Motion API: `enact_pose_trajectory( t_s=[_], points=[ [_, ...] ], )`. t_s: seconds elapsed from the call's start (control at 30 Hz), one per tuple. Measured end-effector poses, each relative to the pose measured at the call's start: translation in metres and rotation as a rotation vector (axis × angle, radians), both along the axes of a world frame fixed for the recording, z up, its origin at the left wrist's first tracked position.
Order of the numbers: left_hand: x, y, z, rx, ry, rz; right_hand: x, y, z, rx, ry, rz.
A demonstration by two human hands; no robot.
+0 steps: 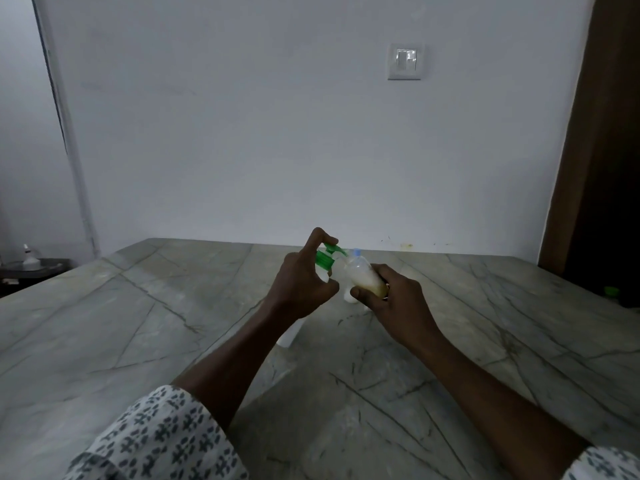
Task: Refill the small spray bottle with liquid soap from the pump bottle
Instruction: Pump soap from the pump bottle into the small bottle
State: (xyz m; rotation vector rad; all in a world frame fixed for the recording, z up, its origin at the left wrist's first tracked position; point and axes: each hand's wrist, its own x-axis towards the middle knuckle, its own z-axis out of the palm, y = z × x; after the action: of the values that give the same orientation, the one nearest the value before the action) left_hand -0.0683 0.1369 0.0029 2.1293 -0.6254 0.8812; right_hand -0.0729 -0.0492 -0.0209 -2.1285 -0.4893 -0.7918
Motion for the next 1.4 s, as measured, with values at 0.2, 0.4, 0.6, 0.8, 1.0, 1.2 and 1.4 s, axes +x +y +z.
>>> enact_pose_trajectory(
  t_s=[0.2,0.4,0.6,0.8,1.0,1.2,1.4],
  points=[
    [0.0011,-0.0017,-0.0013,0.035,0.022,0.001,0.0003,-0.0032,0.0011,0.022,0.011,-0.005],
    [-0.0018,-0.0016,0.0004,0.024,0.021,0.000,0.0004,-0.0015,-0.0004,0.013,0.035,-0.008],
    [-0.0026,-0.0037,-0.0001,0.010,0.003,0.041,-0.0013,0.0006,0.0000,0.011,0.040,-0.002],
    [-0.0027,-0.0022,-0.0013,0.024,0.007,0.009,-0.0022,-0.0011,0.0028,0.012,0.010,-0.011],
    [-0.0044,-0.0025,-0.0010,0.023,-0.016,0.009,-0.0023,-0.0016,0.0029,0.018,0.000,-0.012],
    [-0.0042,-0.0038,-0.0015,0.035,-0.015,0.043,-0.0025,-0.0014,0.0010,-0.018,-0.003,-0.020],
    [-0.0021,-0.0010,0.0011,0.055,0.035,0.020,-0.0009,-0.0028,0.0001,-0.002,-0.007,-0.011]
  ],
)
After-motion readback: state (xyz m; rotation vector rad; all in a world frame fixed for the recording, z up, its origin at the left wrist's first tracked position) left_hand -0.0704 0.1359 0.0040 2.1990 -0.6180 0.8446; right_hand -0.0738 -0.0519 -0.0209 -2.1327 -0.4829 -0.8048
